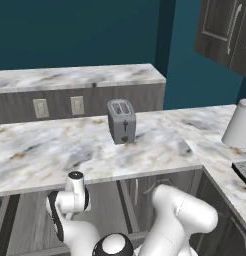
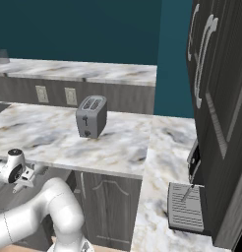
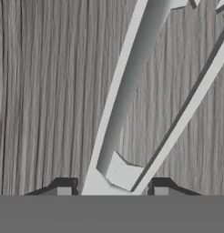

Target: Take the tongs from the drawer on the left and place them on the dining counter next to the tray containing the kebab skewer.

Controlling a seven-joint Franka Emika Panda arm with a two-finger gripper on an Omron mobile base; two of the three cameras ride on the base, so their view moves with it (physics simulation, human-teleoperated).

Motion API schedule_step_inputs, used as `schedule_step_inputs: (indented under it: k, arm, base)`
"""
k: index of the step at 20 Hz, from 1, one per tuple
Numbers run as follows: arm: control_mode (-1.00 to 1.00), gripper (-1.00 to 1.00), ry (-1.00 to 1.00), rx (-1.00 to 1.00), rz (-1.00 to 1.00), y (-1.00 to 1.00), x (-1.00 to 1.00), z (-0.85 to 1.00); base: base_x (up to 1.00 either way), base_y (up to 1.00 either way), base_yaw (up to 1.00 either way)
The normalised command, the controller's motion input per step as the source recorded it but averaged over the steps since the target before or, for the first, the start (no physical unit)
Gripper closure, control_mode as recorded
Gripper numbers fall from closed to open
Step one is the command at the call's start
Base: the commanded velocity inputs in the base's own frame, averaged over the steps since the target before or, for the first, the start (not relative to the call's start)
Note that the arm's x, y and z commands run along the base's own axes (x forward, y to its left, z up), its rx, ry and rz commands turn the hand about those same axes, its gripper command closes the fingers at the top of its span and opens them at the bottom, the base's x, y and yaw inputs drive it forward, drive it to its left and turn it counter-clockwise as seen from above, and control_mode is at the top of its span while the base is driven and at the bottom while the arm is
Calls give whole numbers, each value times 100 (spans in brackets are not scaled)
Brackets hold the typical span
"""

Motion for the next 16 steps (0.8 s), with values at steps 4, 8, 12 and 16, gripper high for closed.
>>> schedule_step_inputs:
  k: [4,8,12,16]
  arm:
    - [-100,100,0,0,0,0,0,0]
    - [-100,100,0,0,0,0,-17,0]
    - [-100,100,0,0,0,-1,-32,6]
    - [-100,100,0,0,4,-2,-31,30]
  base:
    - [0,0,0]
    - [0,0,0]
    - [0,0,0]
    - [0,0,0]
